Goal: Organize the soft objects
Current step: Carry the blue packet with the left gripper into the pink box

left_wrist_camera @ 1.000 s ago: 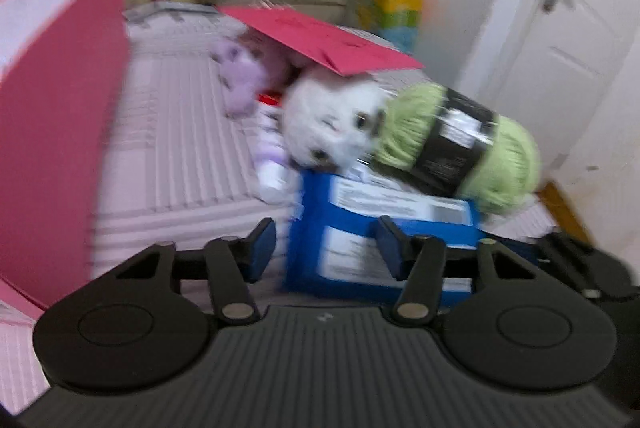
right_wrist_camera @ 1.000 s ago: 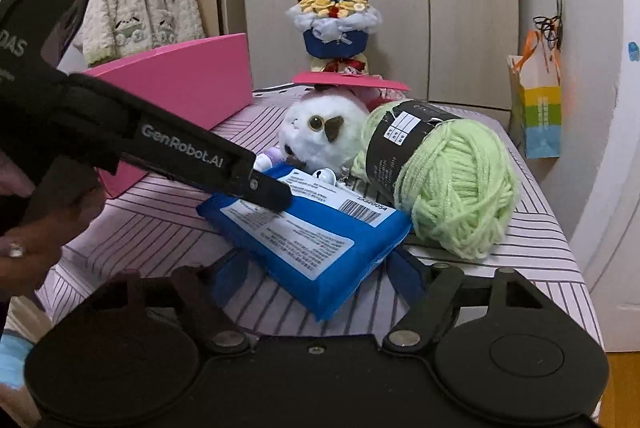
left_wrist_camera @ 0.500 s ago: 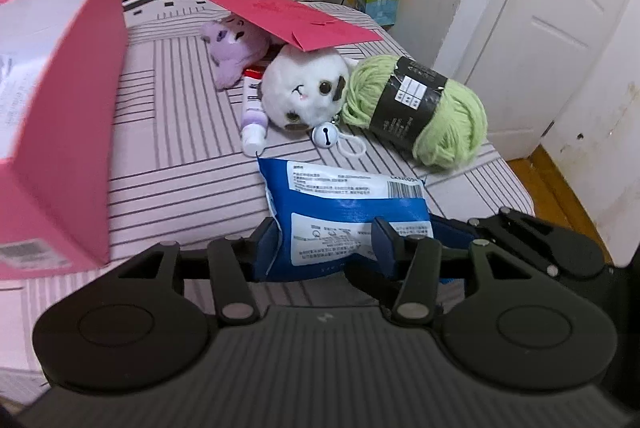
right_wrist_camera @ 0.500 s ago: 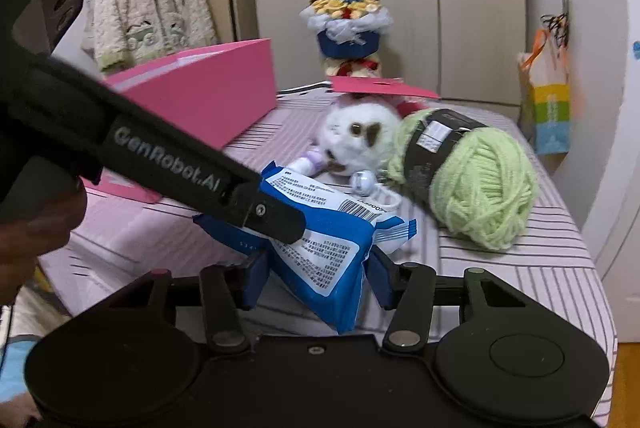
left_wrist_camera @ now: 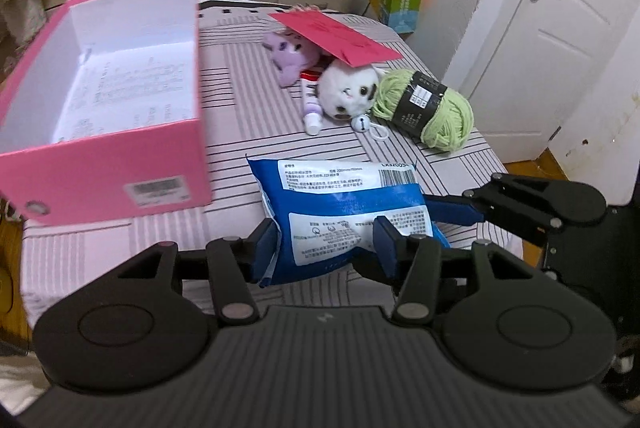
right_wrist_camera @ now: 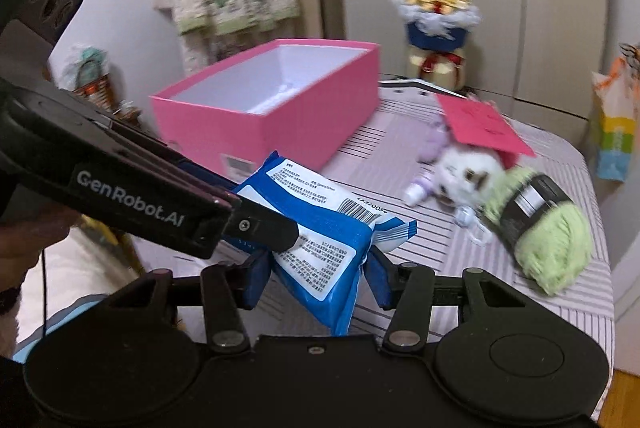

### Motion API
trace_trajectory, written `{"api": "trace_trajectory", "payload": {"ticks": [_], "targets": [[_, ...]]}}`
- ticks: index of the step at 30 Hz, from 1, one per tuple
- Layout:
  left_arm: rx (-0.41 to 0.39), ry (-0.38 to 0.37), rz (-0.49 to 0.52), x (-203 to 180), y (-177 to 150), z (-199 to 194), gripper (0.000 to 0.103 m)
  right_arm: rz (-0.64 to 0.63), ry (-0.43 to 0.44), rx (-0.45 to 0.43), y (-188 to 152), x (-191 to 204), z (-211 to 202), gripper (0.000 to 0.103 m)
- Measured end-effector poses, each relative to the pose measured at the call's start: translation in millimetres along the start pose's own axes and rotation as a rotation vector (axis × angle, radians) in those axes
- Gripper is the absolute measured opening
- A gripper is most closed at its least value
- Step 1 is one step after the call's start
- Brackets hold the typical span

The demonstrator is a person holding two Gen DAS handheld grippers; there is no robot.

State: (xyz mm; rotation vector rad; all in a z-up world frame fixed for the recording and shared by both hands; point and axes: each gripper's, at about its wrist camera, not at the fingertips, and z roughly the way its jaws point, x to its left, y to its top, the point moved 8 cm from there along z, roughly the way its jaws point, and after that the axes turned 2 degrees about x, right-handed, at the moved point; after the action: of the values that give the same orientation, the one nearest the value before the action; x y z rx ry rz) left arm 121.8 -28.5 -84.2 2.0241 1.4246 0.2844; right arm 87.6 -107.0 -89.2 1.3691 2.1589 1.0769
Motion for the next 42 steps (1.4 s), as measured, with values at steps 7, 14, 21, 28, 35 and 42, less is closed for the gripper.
{"api": "trace_trajectory", "payload": {"ticks": [7,14,21,28,35,42], "targets": [[-0.026,0.022,-0.047,31,3,-40,0.051,-0.053,0.086,0.019,34,38,-3,0.056],[-0.031,0.034,-0.102,71,31,-63,0.051,-0.087,0.120,0.026,79,66,9,0.056],[-0.089,0.075,-0.112,116,89,-56,0.052,-0.109,0.115,-0.010,138,65,46,0.056],[-0.089,0.062,-0.143,166,149,-10,0.052,-0.155,0.080,0.049,191,40,110,0.056],[-0.056,0.039,-0.227,211,181,49,0.052,-0.246,0.022,0.131,217,19,176,0.056],[0.029,0.015,-0.323,238,181,99,0.052,-0.321,-0.010,0.241,214,12,224,0.056]]}}
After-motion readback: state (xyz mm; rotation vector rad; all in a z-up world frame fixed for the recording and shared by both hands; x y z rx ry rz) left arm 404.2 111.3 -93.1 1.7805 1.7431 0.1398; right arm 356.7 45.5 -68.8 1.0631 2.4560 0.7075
